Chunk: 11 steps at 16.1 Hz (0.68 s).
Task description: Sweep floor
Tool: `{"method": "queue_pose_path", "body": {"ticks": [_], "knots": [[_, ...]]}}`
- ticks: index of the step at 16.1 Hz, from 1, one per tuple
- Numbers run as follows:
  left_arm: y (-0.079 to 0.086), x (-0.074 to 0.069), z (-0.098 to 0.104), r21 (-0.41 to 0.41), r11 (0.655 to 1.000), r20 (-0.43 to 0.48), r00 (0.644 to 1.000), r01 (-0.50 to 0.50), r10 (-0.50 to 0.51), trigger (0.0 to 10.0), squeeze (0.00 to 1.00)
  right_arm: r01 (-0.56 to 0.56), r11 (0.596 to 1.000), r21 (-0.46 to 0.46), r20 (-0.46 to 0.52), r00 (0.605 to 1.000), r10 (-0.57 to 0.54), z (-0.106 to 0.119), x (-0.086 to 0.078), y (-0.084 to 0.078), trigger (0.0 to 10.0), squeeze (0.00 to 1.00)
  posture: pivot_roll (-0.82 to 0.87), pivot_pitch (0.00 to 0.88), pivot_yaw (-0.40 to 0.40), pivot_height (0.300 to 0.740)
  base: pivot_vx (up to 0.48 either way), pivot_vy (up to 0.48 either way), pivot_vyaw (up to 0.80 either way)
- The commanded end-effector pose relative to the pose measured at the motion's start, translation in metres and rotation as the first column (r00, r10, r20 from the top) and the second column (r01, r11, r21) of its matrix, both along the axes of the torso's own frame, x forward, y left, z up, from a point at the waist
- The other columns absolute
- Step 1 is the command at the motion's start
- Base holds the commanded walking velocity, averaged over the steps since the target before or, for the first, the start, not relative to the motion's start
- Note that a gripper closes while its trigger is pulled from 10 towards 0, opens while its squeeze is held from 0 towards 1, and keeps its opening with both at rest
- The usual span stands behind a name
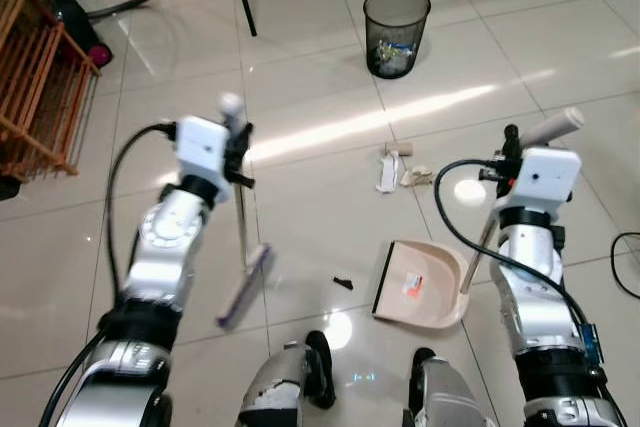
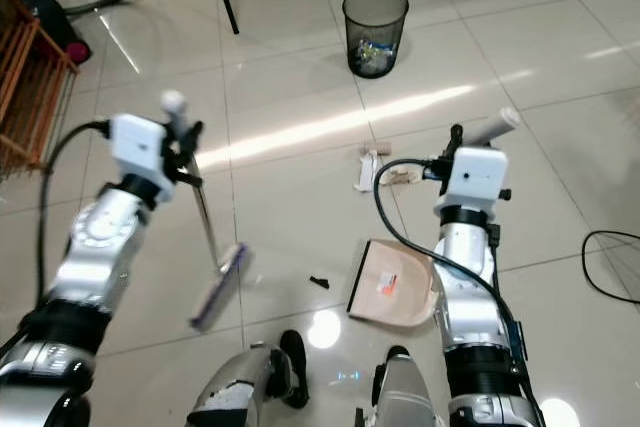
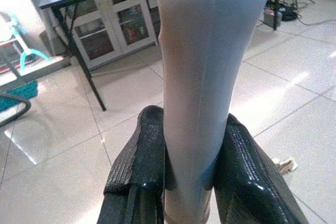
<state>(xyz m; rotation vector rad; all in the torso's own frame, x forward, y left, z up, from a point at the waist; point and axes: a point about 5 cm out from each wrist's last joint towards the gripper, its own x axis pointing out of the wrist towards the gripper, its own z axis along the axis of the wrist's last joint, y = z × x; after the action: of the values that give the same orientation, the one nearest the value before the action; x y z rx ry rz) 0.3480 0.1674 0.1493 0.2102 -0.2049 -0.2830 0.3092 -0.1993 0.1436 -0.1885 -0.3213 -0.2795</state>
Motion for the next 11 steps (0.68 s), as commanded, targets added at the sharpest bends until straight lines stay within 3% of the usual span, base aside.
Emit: {"method": "queue_pose_path", "body": {"ticks": [1,5,11], "knots": [[-0.007,0.004,0.008,0.009,1.000,0.070,0.997,0.023,-0.024,10.0,0.00,0.005,1.000,-0.011,0.032,0.999,-0.005,0.000,-0.004,0.002,10.0,0.00,0.03,0.331,0.156,0.740,0.000,0.000,0.00],[-0.034,0.012,0.010,-0.007,0.995,0.112,0.989,0.101,-0.100,10.0,0.00,0.020,1.000,0.002,0.039,0.999,-0.020,-0.006,-0.008,0.007,10.0,0.00,0.02,0.365,0.168,0.740,0.000,0.000,0.00],[-0.075,0.013,-0.005,-0.020,0.982,0.059,0.980,0.190,-0.188,10.0,0.00,-0.037,0.999,-0.016,-0.007,0.999,0.037,-0.021,-0.007,0.037,10.0,0.00,0.02,0.401,0.174,0.740,0.000,0.000,0.00]]}}
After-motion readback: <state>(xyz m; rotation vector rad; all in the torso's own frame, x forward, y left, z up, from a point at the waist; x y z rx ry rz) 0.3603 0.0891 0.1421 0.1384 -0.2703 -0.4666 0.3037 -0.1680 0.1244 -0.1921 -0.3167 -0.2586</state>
